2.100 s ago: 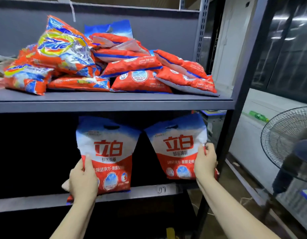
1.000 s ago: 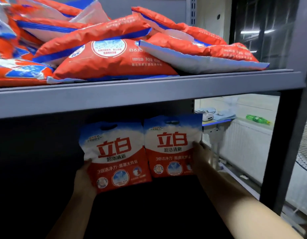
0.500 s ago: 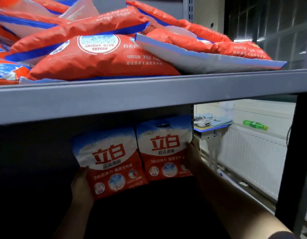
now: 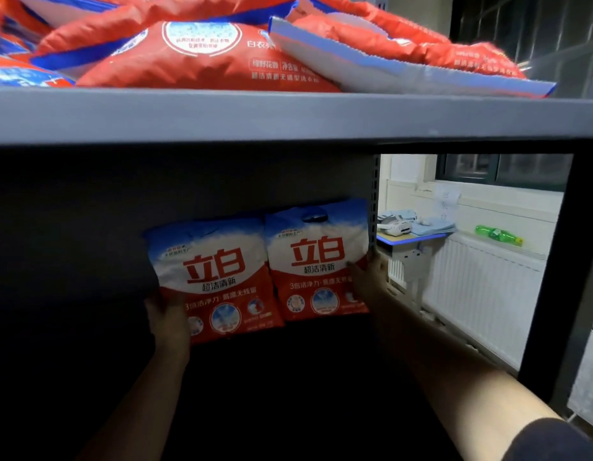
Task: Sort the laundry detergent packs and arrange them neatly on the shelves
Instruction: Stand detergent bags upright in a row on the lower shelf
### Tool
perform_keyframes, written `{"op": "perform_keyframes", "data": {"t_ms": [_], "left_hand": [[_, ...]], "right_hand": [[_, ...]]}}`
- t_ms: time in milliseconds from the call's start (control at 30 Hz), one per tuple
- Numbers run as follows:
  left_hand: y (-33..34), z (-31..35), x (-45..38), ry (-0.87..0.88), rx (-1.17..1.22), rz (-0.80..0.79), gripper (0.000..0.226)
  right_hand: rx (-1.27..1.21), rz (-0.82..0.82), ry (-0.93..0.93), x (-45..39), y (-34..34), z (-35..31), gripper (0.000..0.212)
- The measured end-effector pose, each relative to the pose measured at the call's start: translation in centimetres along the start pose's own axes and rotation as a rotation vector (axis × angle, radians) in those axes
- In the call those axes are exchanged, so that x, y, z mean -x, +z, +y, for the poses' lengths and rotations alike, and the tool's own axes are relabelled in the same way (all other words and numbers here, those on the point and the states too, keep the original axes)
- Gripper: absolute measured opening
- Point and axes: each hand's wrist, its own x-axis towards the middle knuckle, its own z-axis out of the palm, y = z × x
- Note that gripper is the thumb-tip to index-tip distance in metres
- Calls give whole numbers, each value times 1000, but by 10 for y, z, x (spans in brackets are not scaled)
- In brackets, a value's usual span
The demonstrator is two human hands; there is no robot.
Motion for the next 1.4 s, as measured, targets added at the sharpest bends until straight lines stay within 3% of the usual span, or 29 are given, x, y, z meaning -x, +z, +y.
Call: {"op": "perform_keyframes", "data": {"t_ms": [67,133,167,233,300,400,633,867,1067,1167,1400], "left_hand": [[6,2,12,106,-542,244,68],[9,3,31,377,-952,270,68],[10,2,41,524,-1063,192,65],[12,0,51,691,-1201,-15,53],[14,-2,56,623,-1301,-277,45],[13,-11,60,430,-1364,-535,51],[11,-1,70,336,-1342,-602,57],[17,44,101,292,-1243,-511,40],[15,78,157,410,-1261,-479,35],[13,98,192,378,-1256,-475,30],[-1,165,261,288,-1241,-451,38]], "right_hand": [[297,81,-165,17,-2,5,66],[574,110,-385,33,-5,10,61],[672,77,-463,40,-6,13,63],[782,-35,-445,49,-7,18,69],[845,-143,-288,54,-7,22,72],[750,-285,-167,52,-11,27,69],[726,-440,-163,63,-19,15,73],[697,-528,-180,96,-34,-17,64],[684,-568,-279,138,-71,-51,56],[730,-586,-297,160,-88,-70,53],[816,-556,-387,210,-142,-131,47]]}}
